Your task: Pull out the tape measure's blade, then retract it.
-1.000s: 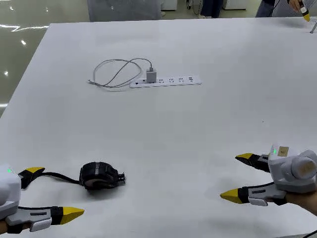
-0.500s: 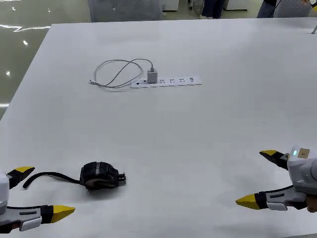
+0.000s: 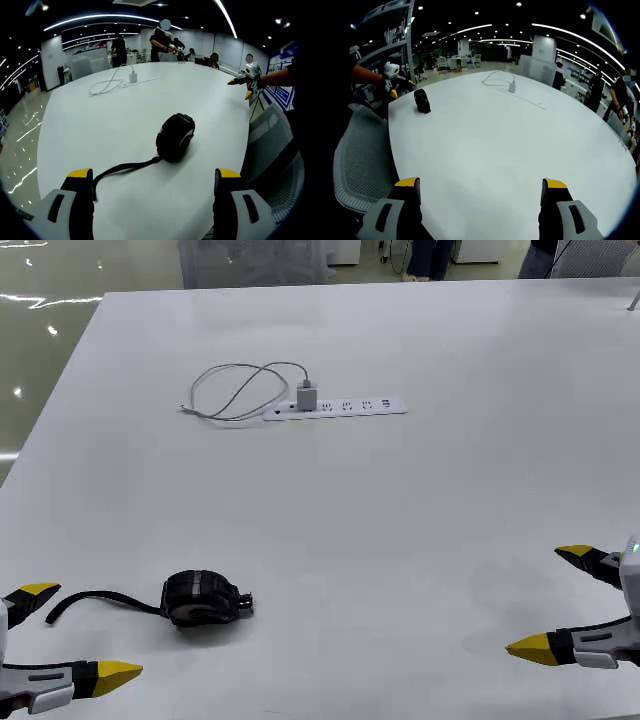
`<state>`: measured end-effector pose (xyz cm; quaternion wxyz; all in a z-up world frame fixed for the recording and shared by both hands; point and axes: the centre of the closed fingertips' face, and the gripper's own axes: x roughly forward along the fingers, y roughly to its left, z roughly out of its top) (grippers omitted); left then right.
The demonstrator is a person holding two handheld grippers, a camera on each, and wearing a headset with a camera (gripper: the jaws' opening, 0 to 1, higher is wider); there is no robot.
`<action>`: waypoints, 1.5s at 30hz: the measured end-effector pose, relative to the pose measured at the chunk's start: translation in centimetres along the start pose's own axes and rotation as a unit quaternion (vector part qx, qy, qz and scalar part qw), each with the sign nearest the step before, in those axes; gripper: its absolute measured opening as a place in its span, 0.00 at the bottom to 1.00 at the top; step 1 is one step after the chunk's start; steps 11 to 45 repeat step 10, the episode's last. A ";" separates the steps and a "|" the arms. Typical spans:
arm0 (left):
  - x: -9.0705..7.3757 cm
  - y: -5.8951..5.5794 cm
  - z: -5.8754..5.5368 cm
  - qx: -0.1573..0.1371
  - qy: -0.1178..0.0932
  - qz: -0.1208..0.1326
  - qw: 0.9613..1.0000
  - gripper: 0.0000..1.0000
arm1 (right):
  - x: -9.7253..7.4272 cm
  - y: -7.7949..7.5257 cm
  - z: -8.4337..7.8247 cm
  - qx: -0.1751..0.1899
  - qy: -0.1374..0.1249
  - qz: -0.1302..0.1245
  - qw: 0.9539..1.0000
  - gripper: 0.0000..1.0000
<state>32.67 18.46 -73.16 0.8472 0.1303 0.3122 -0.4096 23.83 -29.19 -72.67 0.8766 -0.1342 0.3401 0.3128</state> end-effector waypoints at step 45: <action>-0.2 -0.1 0.0 0.003 0.002 -0.002 1.000 0.99 | -0.2 -0.2 0.1 -0.010 0.002 0.004 1.000 0.99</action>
